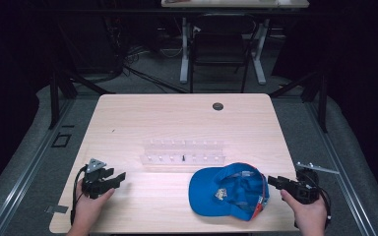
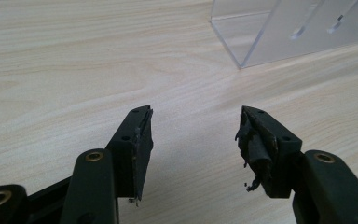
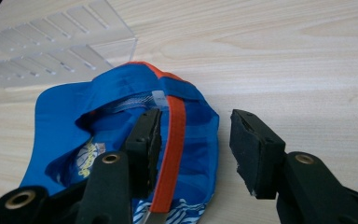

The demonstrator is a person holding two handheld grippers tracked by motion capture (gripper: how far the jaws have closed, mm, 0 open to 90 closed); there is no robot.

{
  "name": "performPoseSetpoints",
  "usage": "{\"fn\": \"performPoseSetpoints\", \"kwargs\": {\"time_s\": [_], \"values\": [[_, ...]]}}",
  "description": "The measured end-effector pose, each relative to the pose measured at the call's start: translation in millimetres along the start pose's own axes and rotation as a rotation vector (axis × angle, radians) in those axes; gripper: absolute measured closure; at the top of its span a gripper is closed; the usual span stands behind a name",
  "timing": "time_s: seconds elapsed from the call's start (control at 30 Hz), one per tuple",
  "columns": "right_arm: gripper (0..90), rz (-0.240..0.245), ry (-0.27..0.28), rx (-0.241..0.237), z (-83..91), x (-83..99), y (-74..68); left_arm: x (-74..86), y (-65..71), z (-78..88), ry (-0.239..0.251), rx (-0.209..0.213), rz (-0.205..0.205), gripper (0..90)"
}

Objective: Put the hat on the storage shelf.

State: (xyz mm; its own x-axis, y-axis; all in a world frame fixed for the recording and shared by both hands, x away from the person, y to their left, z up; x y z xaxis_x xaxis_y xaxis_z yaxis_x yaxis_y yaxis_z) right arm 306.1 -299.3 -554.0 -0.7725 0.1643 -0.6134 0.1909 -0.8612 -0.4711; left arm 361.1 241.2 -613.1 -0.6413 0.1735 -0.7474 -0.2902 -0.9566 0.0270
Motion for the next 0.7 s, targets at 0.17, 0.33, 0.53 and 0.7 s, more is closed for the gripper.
{"fn": "performPoseSetpoints", "kwargs": {"time_s": [0.17, 0.33, 0.53, 0.7], "values": [[51.6, 0.007, -0.057, 0.003, 3.1, -10.4, -6.9, -0.2, 0.0, -0.4, 0.000, 0.003, 0.000, 44.6], [51.6, 0.006, -0.095, -0.011, 3.9, -15.1, -9.2, -0.2, 0.2, -0.4, -0.001, 0.003, -0.002, 44.6], [51.6, -0.009, -0.137, -0.039, 3.6, -19.7, -12.5, 0.4, 0.6, -1.0, -0.006, 0.001, -0.002, 44.6], [52.0, -0.024, -0.177, -0.047, 3.1, -21.6, -14.1, 0.9, 1.5, -1.3, -0.012, 0.007, -0.011, 44.5]]}}
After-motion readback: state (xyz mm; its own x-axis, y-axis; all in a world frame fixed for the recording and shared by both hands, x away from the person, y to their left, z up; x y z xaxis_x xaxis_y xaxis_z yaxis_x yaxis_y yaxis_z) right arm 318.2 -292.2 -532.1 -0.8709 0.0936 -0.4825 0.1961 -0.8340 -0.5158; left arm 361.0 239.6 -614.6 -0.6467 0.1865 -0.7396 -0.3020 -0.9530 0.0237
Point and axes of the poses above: each handheld gripper's, and its own axes: z roughly backward along the jaws, x roughly out of its underside, y roughly to its right, the point moved 7 cm from there along -z, roughly forward along the jaws, and after that the axes turned 8 degrees about -x, right-handed, at the moved point
